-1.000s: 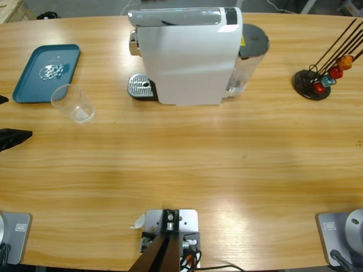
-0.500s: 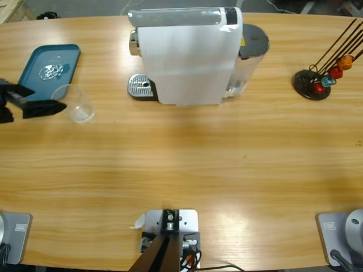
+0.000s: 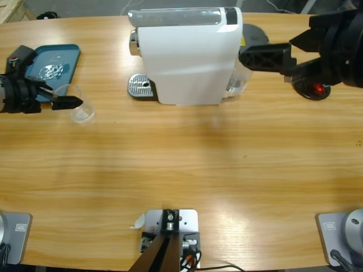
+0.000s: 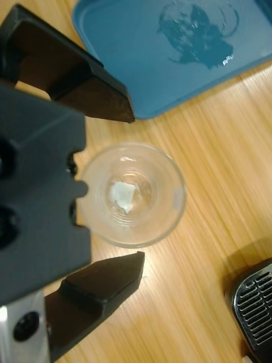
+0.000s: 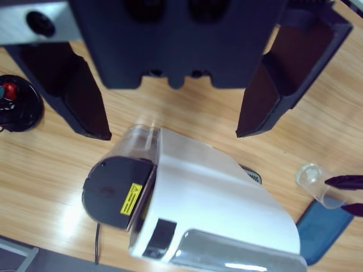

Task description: Pour coffee

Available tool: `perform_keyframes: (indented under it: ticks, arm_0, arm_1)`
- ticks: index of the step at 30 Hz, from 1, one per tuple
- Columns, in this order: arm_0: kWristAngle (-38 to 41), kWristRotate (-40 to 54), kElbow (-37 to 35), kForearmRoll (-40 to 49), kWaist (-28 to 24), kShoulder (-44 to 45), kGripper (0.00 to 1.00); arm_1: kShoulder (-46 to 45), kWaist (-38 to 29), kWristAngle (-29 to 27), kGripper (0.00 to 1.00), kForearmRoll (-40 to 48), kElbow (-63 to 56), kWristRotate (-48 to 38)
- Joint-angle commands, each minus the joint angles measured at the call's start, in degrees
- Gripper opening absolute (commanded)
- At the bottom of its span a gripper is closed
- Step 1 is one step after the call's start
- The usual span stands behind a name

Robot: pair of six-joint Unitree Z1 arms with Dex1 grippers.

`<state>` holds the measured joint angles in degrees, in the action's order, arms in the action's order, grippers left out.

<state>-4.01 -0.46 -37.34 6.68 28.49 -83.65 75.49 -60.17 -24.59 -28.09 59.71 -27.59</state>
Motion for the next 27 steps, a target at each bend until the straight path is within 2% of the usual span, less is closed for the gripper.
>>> perform_keyframes:
  ticks: [1,3,5,8,11,12,13,14,19,22,25,27]
  arm_0:
    - [1.37,1.59,2.44,-3.29,-0.45,-6.19,0.997]
    - [1.37,1.96,2.53,-3.59,-0.45,-6.54,0.955]
    - [1.37,2.22,2.78,-4.29,-0.45,-7.23,0.778]
    - [2.59,2.26,3.13,-6.29,-0.45,-8.25,0.680]
    - [4.64,3.10,3.32,-7.58,-0.45,-9.09,0.487]
    - [5.13,3.43,3.32,-7.72,-0.45,-9.21,0.379]
    - [5.40,3.54,3.39,-7.74,-0.38,-9.14,0.202]
    - [5.35,3.54,3.52,-7.74,-0.36,-9.00,0.106]
    - [5.59,5.23,2.94,-7.74,-0.13,-6.23,0.098]
    - [9.86,13.40,-1.56,-5.94,-0.31,-4.47,0.117]
    - [16.70,21.38,-6.68,-3.45,-2.49,-6.81,0.133]
    - [20.96,27.38,-10.18,-0.97,-4.72,-9.39,0.216]
  arm_1:
    - [1.99,-0.48,1.04,1.000,2.55,-3.59,-1.82]
    - [2.02,-0.48,1.04,1.000,3.06,-3.99,-2.26]
    - [1.88,-0.48,1.04,1.000,3.39,-4.27,-2.30]
    - [1.67,-0.48,1.07,1.000,3.45,-4.57,-2.42]
    - [1.71,-0.48,1.12,1.000,3.43,-4.96,-2.89]
    - [1.78,-0.48,1.12,1.000,3.46,-4.96,-2.98]
    - [1.88,-0.48,1.05,1.000,3.48,-4.96,-3.09]
    - [2.06,-0.48,1.04,1.000,3.48,-4.96,-3.30]
    - [2.24,-0.48,0.95,1.000,3.64,-5.29,-3.79]
    - [1.88,-0.48,0.86,1.000,3.74,-5.91,-3.91]
    - [1.67,-0.48,0.95,1.000,3.97,-6.31,-4.18]
    - [1.55,-0.48,1.04,1.000,4.10,-6.29,-4.18]
